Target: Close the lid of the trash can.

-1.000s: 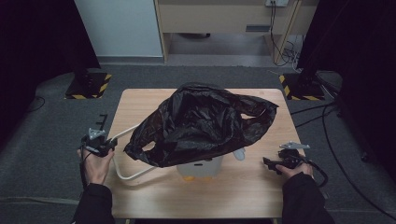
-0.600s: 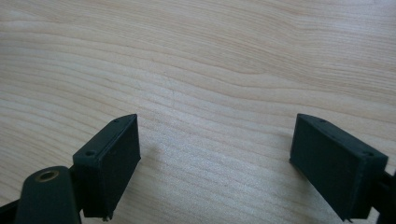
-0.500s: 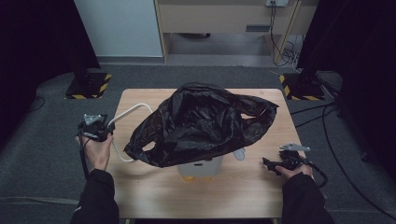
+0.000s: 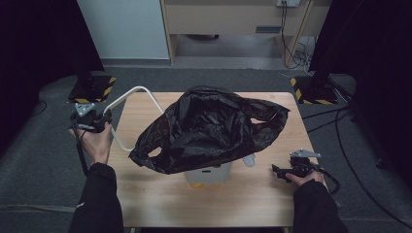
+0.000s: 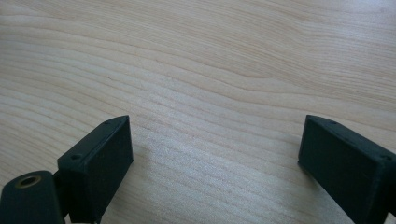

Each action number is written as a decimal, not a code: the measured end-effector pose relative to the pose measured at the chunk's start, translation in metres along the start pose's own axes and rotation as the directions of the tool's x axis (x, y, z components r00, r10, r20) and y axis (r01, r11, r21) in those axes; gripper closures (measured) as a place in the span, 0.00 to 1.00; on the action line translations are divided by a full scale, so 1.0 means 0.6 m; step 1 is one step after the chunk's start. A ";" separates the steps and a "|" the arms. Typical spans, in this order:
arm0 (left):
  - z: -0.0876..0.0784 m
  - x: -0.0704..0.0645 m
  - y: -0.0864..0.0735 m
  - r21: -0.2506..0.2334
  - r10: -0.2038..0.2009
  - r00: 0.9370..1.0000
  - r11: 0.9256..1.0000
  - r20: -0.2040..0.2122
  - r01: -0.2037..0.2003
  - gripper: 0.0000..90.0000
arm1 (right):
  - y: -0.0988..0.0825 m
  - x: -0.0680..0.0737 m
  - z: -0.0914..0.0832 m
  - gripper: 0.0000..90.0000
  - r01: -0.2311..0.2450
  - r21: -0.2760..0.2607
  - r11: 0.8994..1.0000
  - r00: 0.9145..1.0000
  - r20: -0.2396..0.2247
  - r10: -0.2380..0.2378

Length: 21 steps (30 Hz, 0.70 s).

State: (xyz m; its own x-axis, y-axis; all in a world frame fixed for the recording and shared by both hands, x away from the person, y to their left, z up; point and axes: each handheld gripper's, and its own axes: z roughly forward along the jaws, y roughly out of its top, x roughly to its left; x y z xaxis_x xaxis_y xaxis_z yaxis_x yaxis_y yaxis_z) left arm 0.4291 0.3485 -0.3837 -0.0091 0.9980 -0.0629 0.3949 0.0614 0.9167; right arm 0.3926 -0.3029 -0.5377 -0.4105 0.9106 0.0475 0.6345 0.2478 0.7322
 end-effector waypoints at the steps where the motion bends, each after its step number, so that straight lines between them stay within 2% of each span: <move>1: -0.008 -0.002 0.011 -0.049 0.008 1.000 0.999 -0.015 -0.009 0.90 | 0.000 0.000 0.000 0.11 0.001 -0.001 1.000 1.000 0.001 -0.001; 2: -0.008 -0.002 0.011 -0.049 0.008 1.000 0.999 -0.015 -0.009 0.90 | 0.000 0.000 0.000 0.11 0.001 -0.001 1.000 1.000 0.001 -0.001; 3: -0.015 -0.005 0.023 -0.085 0.031 0.999 0.996 -0.031 -0.034 0.90 | 0.000 0.001 0.000 0.10 0.000 0.003 1.000 1.000 -0.001 0.000; 5: -0.023 -0.009 0.035 -0.117 0.052 0.998 0.991 -0.043 -0.057 0.90 | 0.000 0.001 0.001 0.10 0.006 0.005 1.000 1.000 -0.002 -0.006; 7: -0.031 -0.010 0.048 -0.150 0.043 0.998 0.988 -0.038 -0.048 0.90 | 0.000 0.001 0.001 0.10 0.007 0.005 1.000 1.000 -0.003 -0.007; 15: -0.064 0.000 0.096 -0.262 -0.039 0.999 0.964 -0.009 0.035 0.90 | 0.000 0.001 0.001 0.09 0.012 0.006 1.000 1.000 -0.006 -0.012; 19: -0.082 0.006 0.111 -0.299 -0.081 0.996 0.950 0.039 0.089 0.90 | 0.001 0.001 0.001 0.09 0.013 0.008 1.000 1.000 -0.006 -0.013; 20: -0.082 0.006 0.111 -0.299 -0.081 0.996 0.950 0.039 0.089 0.90 | 0.001 0.001 0.001 0.09 0.013 0.008 1.000 1.000 -0.006 -0.013; 21: -0.091 0.005 0.116 -0.310 -0.095 0.993 0.944 0.077 0.114 0.90 | 0.001 0.001 0.001 0.09 0.016 0.008 1.000 1.000 -0.004 -0.016</move>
State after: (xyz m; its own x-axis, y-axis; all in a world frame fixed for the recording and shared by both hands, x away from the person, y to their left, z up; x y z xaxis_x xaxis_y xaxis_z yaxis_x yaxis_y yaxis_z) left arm 0.4062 0.3566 -0.2987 0.0245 0.9834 -0.1797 0.0872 0.1770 0.9803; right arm 0.3931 -0.3018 -0.5379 -0.4232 0.9052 0.0388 0.6334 0.2650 0.7271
